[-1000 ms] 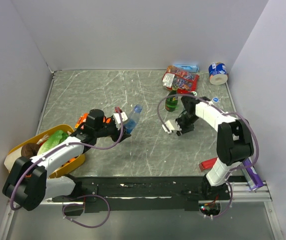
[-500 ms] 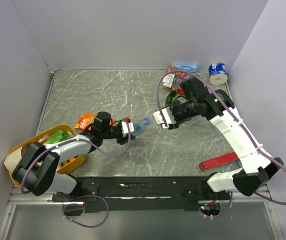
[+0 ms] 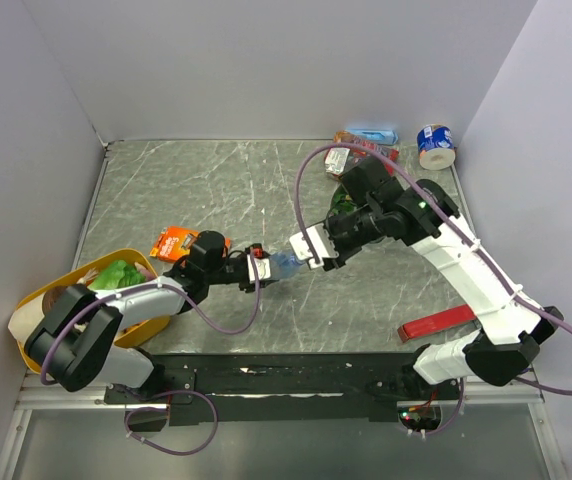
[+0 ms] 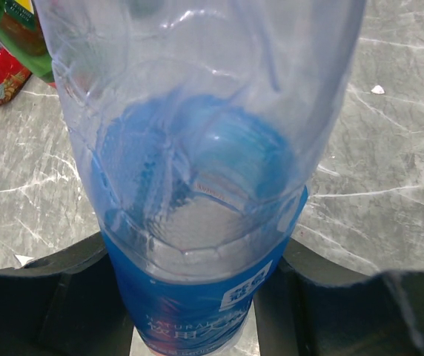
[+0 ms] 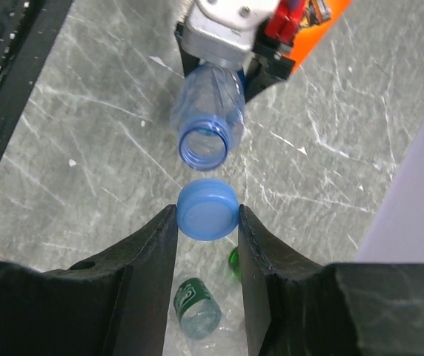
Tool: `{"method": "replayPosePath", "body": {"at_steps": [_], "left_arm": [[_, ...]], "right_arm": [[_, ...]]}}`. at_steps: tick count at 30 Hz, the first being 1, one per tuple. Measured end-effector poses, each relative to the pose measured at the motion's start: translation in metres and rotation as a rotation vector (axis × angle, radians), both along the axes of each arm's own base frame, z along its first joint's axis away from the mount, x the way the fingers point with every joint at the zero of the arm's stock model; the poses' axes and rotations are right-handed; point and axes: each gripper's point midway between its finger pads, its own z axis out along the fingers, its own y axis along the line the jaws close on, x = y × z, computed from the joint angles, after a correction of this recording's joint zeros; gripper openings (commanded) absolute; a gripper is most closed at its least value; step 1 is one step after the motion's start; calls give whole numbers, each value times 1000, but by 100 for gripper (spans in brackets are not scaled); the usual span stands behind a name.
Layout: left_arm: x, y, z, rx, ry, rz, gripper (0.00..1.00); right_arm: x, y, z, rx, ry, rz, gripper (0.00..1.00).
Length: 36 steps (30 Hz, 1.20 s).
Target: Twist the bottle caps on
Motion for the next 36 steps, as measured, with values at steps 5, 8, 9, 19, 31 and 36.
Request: {"method": "replayPosePath", "body": {"at_steps": [5, 8, 9, 19, 31, 36], "left_arm": [[-2, -1, 2, -5, -8, -6, 1], [-3, -1, 4, -8, -12, -7, 1], [-3, -2, 4, -9, -13, -8, 1], [-6, -5, 5, -12, -15, -18, 1], [-8, -5, 3, -13, 16, -7, 1], [-9, -5, 3, -31, 30, 6, 1]], "right_arm": [[-11, 7, -12, -25, 23, 33, 36], [-14, 10, -16, -35, 31, 35, 36], [-15, 10, -17, -37, 31, 35, 36], [-10, 21, -19, -16, 12, 11, 36], [-11, 24, -23, -19, -31, 9, 38], [-9, 25, -22, -17, -32, -7, 38]]}}
